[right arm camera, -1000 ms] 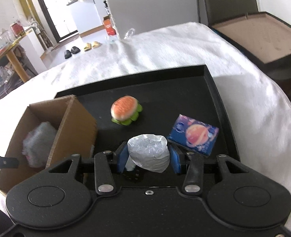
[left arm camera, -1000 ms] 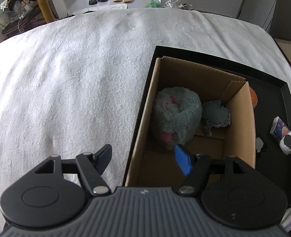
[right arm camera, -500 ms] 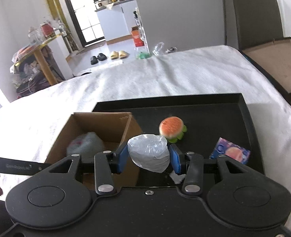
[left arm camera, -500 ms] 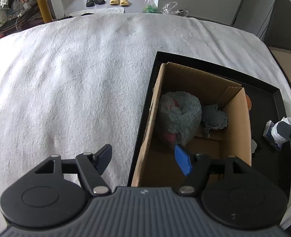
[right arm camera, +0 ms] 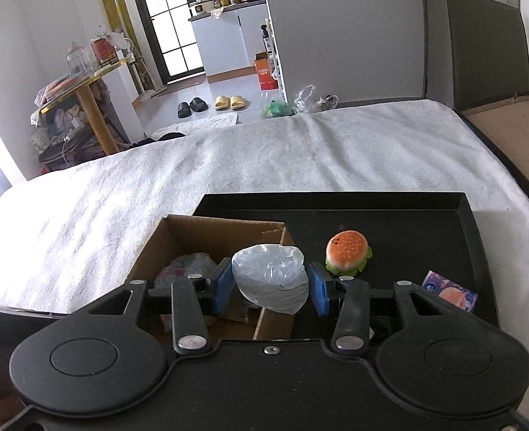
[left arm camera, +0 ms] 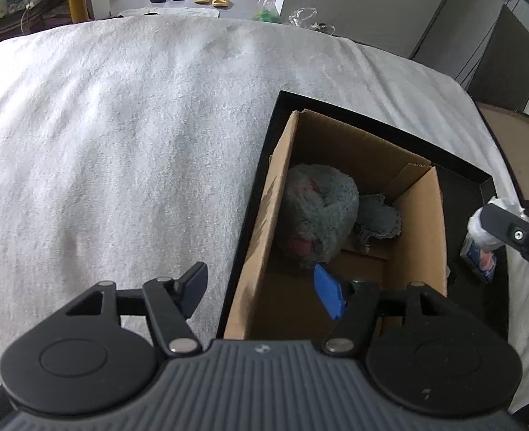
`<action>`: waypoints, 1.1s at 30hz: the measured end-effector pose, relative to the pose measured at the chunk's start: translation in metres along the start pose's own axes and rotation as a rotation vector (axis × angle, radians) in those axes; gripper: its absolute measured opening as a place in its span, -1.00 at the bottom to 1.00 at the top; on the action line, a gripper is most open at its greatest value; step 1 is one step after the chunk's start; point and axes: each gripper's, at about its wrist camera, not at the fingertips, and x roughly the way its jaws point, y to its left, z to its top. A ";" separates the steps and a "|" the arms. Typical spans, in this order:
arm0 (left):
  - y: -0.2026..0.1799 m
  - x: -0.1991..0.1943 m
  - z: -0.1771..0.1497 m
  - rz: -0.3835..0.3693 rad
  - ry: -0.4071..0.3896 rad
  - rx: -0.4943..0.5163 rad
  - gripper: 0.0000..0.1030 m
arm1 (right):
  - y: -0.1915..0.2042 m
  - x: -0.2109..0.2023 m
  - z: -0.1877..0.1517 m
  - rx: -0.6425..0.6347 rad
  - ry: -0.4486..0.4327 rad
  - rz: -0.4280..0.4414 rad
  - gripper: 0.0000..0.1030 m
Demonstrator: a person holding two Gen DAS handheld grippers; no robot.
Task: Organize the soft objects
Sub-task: 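Grasp the white plastic bag with the right tool and lift it toward the box, then lower the white bag into the box and open the right tool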
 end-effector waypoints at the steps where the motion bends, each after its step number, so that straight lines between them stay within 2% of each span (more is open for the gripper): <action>1: 0.000 0.001 0.000 0.000 0.000 0.002 0.27 | 0.003 0.001 0.000 -0.006 0.003 0.000 -0.15; 7: 0.007 0.011 -0.002 -0.021 0.018 -0.014 0.17 | 0.017 0.010 0.000 -0.021 0.016 0.002 -0.15; 11: 0.012 0.018 -0.003 -0.037 0.032 -0.027 0.04 | 0.026 0.018 -0.003 -0.031 0.037 0.005 -0.15; 13: 0.016 0.021 -0.003 -0.043 0.039 -0.037 -0.06 | 0.031 0.023 -0.004 -0.040 0.043 0.004 -0.15; 15: 0.020 0.025 -0.004 -0.047 0.047 -0.057 -0.33 | 0.037 0.027 -0.006 -0.049 0.052 0.007 -0.15; 18: 0.026 0.028 -0.004 -0.075 0.059 -0.082 -0.60 | 0.043 0.035 -0.009 -0.067 0.068 0.008 -0.15; 19: 0.027 0.028 -0.005 -0.086 0.060 -0.087 -0.63 | 0.045 0.037 -0.010 -0.072 0.073 0.005 -0.15; 28: 0.030 0.028 -0.003 -0.108 0.072 -0.094 -0.65 | 0.052 0.053 -0.015 -0.089 0.107 -0.056 -0.10; 33: 0.028 0.027 -0.002 -0.105 0.074 -0.085 -0.64 | 0.050 0.050 -0.017 -0.090 0.110 -0.053 -0.09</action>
